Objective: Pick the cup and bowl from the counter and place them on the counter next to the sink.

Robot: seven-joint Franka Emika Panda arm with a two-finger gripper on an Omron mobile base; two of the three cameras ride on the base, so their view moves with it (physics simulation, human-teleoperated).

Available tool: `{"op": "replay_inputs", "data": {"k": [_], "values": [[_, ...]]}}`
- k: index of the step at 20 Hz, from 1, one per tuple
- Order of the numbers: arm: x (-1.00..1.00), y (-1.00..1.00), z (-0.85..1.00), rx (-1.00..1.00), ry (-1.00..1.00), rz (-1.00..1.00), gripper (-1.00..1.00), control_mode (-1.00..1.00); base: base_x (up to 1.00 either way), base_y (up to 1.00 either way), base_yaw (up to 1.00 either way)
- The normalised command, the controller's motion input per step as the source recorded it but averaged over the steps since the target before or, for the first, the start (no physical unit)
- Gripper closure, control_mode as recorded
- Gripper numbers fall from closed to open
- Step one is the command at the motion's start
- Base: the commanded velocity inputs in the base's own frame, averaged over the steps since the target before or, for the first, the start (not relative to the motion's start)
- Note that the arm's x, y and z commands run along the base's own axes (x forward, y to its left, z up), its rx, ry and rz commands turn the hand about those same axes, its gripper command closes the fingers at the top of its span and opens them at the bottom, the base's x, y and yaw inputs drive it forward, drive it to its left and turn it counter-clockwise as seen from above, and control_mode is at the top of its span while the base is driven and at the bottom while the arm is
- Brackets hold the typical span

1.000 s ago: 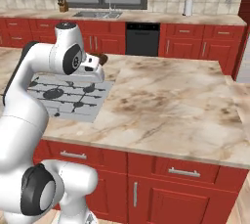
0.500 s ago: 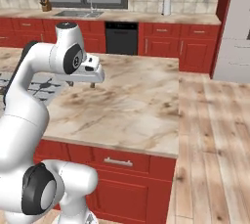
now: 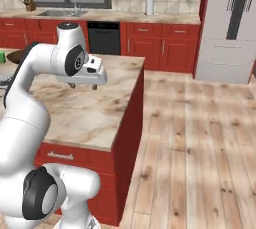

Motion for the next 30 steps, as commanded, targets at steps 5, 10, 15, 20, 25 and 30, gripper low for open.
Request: {"op": "replay_inputs", "data": {"k": [5, 10, 15, 20, 25, 30], "values": [[0.00, 0.00, 0.00, 0.00, 0.00, 0.00, -1.00, 1.00, 0.00, -1.00, 0.00], [0.00, 0.00, 0.00, 0.00, 0.00, 0.00, -1.00, 1.00, 0.00, -1.00, 0.00], [0.00, 0.00, 0.00, 0.00, 0.00, 0.00, -1.00, 1.00, 0.71, -0.90, 0.08], [0.00, 0.00, 0.00, 0.00, 0.00, 0.00, -1.00, 1.00, 1.00, -0.67, 0.21], [0.00, 0.00, 0.00, 0.00, 0.00, 0.00, -1.00, 1.00, 1.00, -0.57, 0.24], [0.00, 0.00, 0.00, 0.00, 0.00, 0.00, -1.00, 1.00, 1.00, -0.43, 0.26]]}}
